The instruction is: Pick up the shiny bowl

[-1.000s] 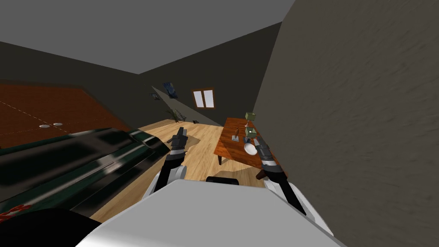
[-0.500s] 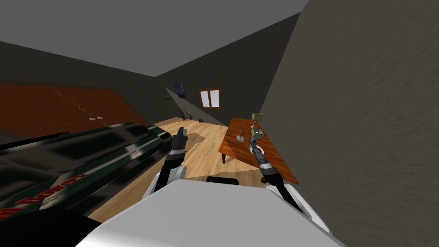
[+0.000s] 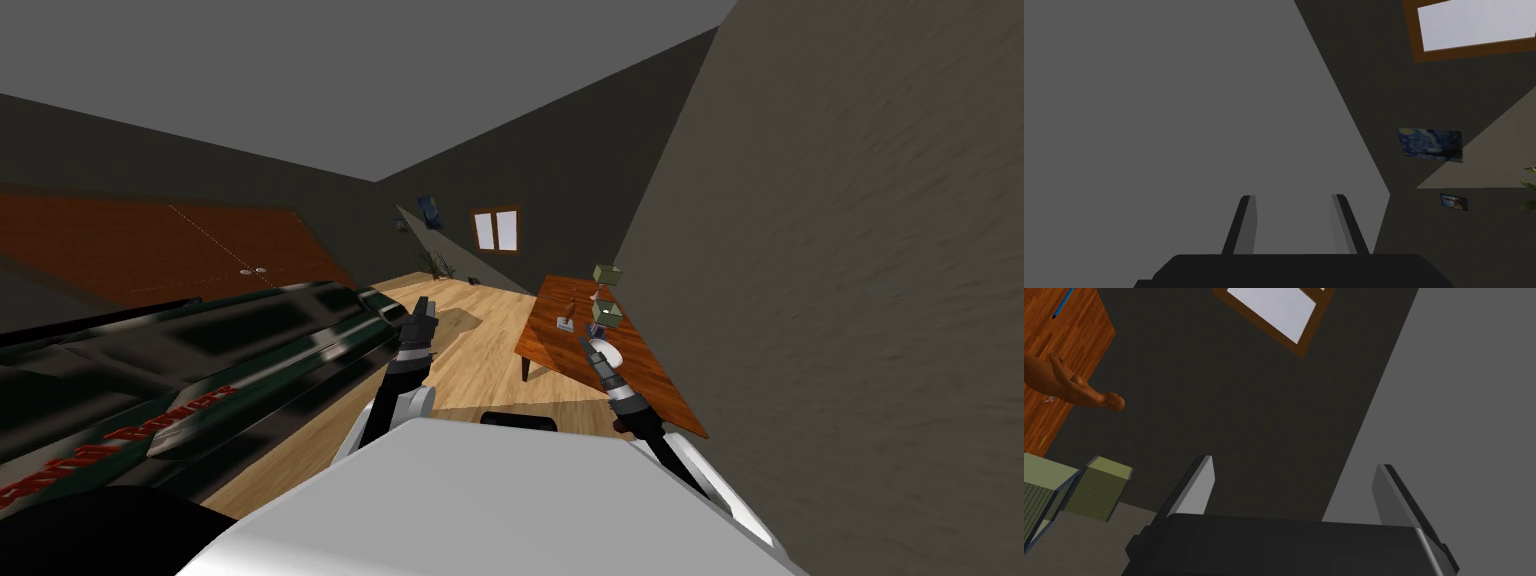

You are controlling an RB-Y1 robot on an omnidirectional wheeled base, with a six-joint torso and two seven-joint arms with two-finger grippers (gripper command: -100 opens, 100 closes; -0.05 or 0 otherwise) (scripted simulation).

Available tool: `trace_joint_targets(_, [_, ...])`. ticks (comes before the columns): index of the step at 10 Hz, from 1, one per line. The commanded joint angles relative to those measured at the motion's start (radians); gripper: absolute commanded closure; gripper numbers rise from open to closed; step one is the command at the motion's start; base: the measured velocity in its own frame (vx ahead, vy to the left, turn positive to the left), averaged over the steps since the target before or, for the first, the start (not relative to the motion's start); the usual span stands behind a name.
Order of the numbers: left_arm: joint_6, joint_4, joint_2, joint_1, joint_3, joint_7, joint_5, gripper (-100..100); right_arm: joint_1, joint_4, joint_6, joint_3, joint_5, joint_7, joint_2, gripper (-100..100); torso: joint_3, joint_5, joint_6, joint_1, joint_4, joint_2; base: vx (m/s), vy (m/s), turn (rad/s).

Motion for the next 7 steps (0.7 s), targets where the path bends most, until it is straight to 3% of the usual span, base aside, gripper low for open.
trace_joint_targets(1, [0.0, 0.0, 0.0, 0.0, 0.0, 0.0, 0.0, 0, 0.0, 0.001, -0.001, 0.0, 0.0, 0.0, -0.001, -100, 0.0, 0.0, 0.0, 0.0, 0.0, 0.0, 0.007, -0.008, -0.024])
trace_joint_targets(6, [0.0, 0.0, 0.0, 0.0, 0.0, 0.0, 0.0, 0, 0.0, 0.001, -0.001, 0.0, 0.0, 0.0, -0.001, -100, 0.0, 0.0, 0.0, 0.0, 0.0, 0.0, 0.0, 0.0, 0.001])
trace_joint_targets(7, [0.0, 0.0, 0.0, 0.0, 0.0, 0.0, 0.0, 0, 0.007, 0.032, 0.005, 0.012, 0.013, 0.005, -0.019, -100, 0.0, 0.0, 0.0, 0.0, 0.0, 0.0, -0.024, 0.026, 0.081])
